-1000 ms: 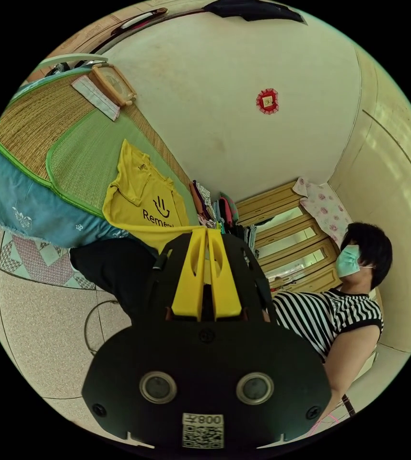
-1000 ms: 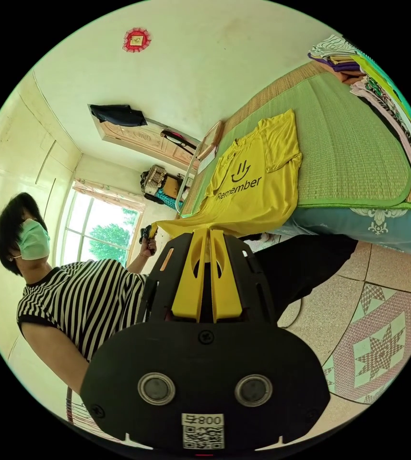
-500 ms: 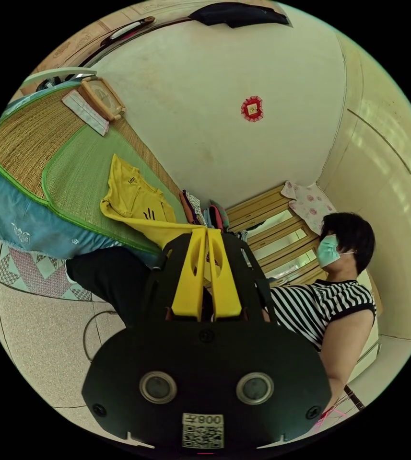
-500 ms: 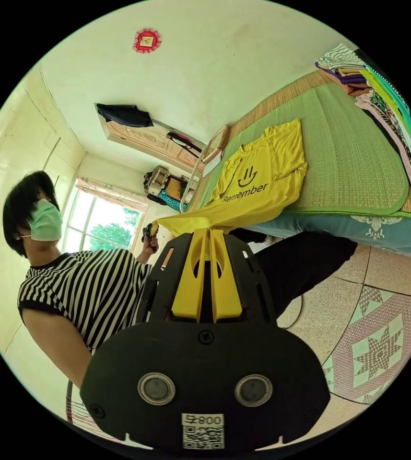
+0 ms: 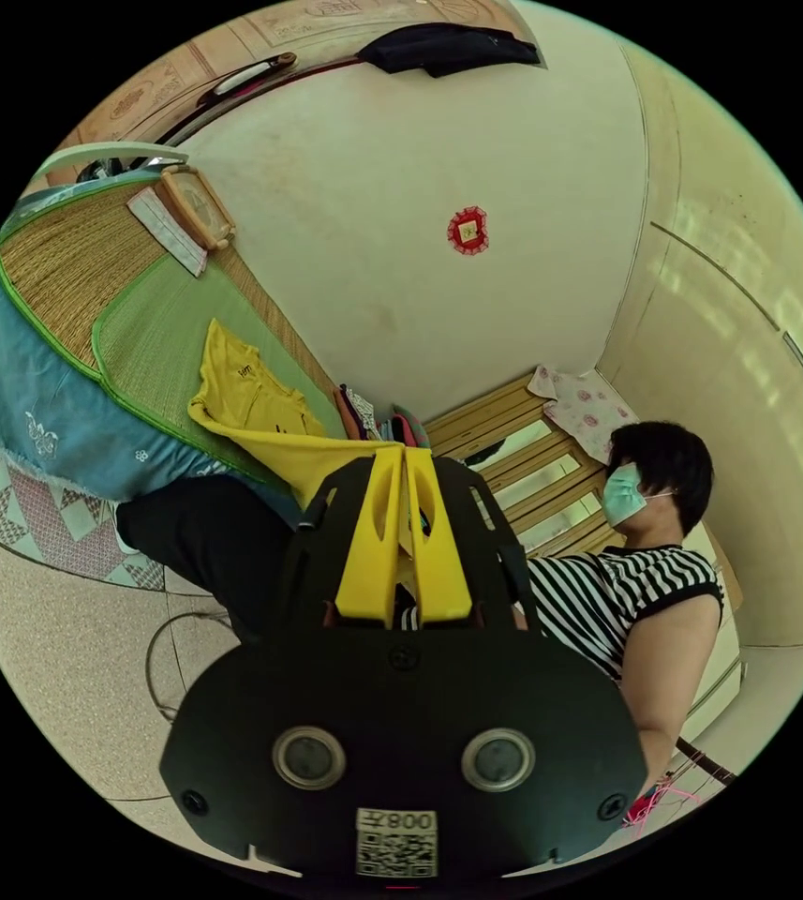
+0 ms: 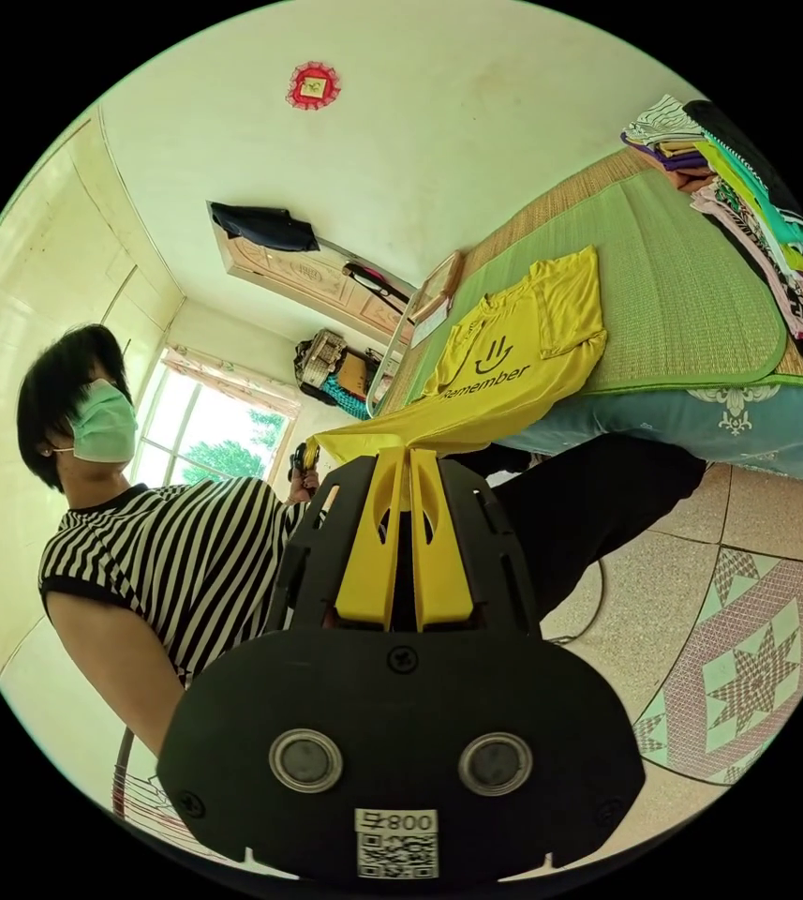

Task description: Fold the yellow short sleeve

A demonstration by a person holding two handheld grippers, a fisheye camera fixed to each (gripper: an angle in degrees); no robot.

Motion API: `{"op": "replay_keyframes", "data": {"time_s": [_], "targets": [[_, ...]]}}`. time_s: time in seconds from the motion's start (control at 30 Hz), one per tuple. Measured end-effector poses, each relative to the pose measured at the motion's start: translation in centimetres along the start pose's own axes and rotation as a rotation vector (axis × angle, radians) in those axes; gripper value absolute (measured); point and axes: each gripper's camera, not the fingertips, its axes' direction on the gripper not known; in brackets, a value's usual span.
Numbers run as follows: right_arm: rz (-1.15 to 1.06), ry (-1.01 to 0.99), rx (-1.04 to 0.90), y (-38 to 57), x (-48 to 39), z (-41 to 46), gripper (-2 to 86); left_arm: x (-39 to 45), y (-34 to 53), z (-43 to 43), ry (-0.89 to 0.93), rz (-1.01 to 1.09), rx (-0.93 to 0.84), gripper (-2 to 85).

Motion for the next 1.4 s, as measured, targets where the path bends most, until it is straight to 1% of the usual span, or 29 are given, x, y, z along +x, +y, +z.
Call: {"op": "replay_keyframes", "data": {"time_s": [0.2, 0.33, 0.53, 0.7, 0.83, 0.9, 1.07, 1.27, 1.33, 1.4], "targets": [[-0.01, -0.016, 0.007, -3.8, 2.4, 2.9, 0.5, -3.0, -3.2, 4.5, 0.01, -0.015, -0.01, 0.2], [-0.032, 0.016, -0.007, -9.2, 4.0, 5.4, 0.5, -5.1, -6.9, 8.1, 0.011, -0.01, -0.021, 0.2], [-0.041, 0.065, -0.021, -19.4, 7.0, 9.1, 0.6, -9.3, -15.7, 15.4, 0.0, 0.001, -0.033, 0.2], [-0.004, 0.067, -0.026, -29.7, 11.2, 12.9, 0.6, -14.2, -26.0, 23.8, -0.029, 0.003, -0.047, 0.2], [0.045, 0.102, -0.07, -39.0, 15.8, 17.7, 0.6, -18.1, -32.9, 30.6, -0.062, -0.019, -0.068, 0.2], [0.08, 0.121, -0.086, -42.9, 18.1, 19.8, 0.7, -20.9, -37.2, 35.2, -0.115, -0.031, -0.093, 0.2], [0.198, 0.131, -0.124, -52.4, 25.6, 26.6, 0.8, -27.8, -44.0, 44.5, -0.226, -0.096, -0.138, 0.4], [0.35, 0.138, -0.216, -58.1, 33.1, 34.7, 1.5, -37.4, -47.7, 53.7, -0.35, -0.248, -0.156, 1.2], [0.377, 0.123, -0.192, -58.6, 34.1, 36.1, 1.8, -39.3, -47.9, 55.1, -0.351, -0.287, -0.113, 1.6], [0.392, 0.098, -0.154, -58.7, 34.4, 37.0, 2.1, -40.8, -47.9, 56.1, -0.328, -0.316, -0.028, 2.1]]}}
